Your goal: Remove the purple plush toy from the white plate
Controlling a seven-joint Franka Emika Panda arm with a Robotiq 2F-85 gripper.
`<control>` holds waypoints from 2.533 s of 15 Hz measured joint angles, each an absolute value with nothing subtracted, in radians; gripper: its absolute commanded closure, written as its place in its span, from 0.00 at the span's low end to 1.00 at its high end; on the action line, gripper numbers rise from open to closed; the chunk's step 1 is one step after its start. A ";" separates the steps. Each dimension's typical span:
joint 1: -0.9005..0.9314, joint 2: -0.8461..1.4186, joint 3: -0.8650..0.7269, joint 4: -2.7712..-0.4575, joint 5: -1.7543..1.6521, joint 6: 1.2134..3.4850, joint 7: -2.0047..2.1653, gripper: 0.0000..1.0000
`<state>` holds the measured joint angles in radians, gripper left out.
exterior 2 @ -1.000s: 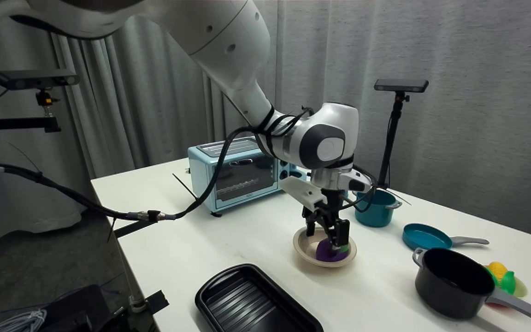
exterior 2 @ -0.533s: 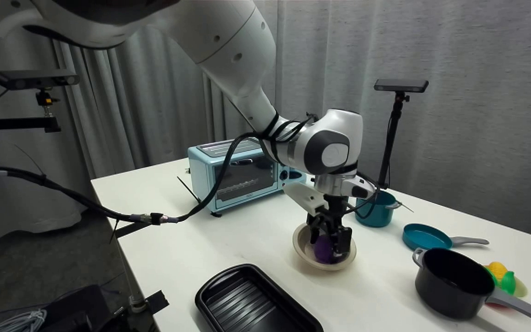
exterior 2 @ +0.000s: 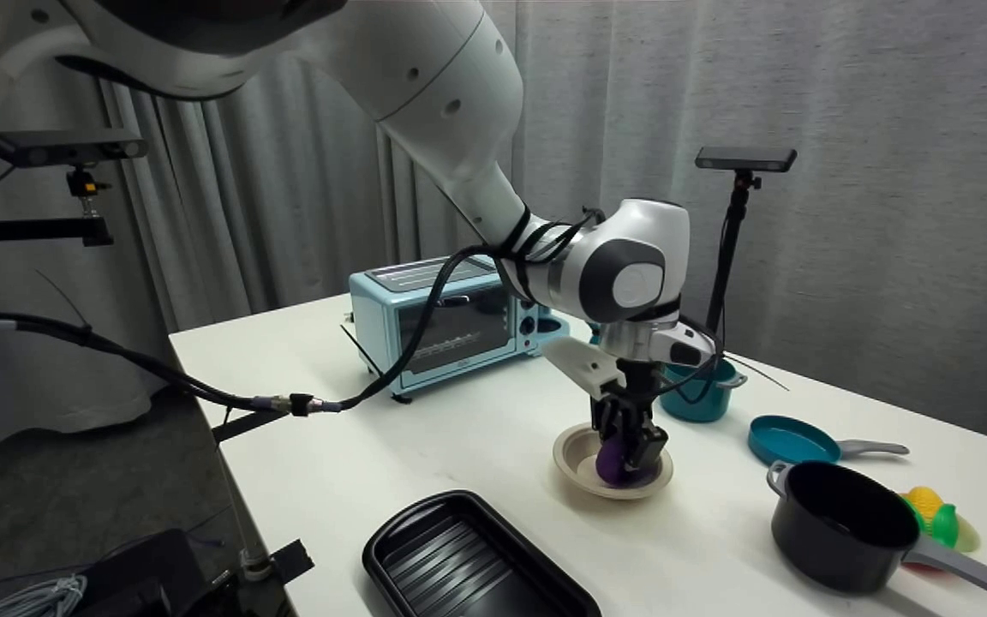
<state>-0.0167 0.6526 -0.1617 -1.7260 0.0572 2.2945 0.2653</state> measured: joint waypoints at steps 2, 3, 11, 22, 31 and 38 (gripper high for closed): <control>-0.018 0.640 -0.162 -1.714 0.057 2.295 0.265 0.95; -0.018 0.630 -0.162 -1.709 0.057 2.295 0.265 0.97; -0.044 0.464 -0.162 -1.728 0.057 2.311 0.262 0.94; -0.200 0.285 -0.190 -1.995 0.079 2.388 0.164 0.94; -0.325 0.331 -0.250 -2.152 0.111 2.428 0.073 0.94; -0.345 0.431 -0.252 -2.162 0.138 2.465 0.076 0.45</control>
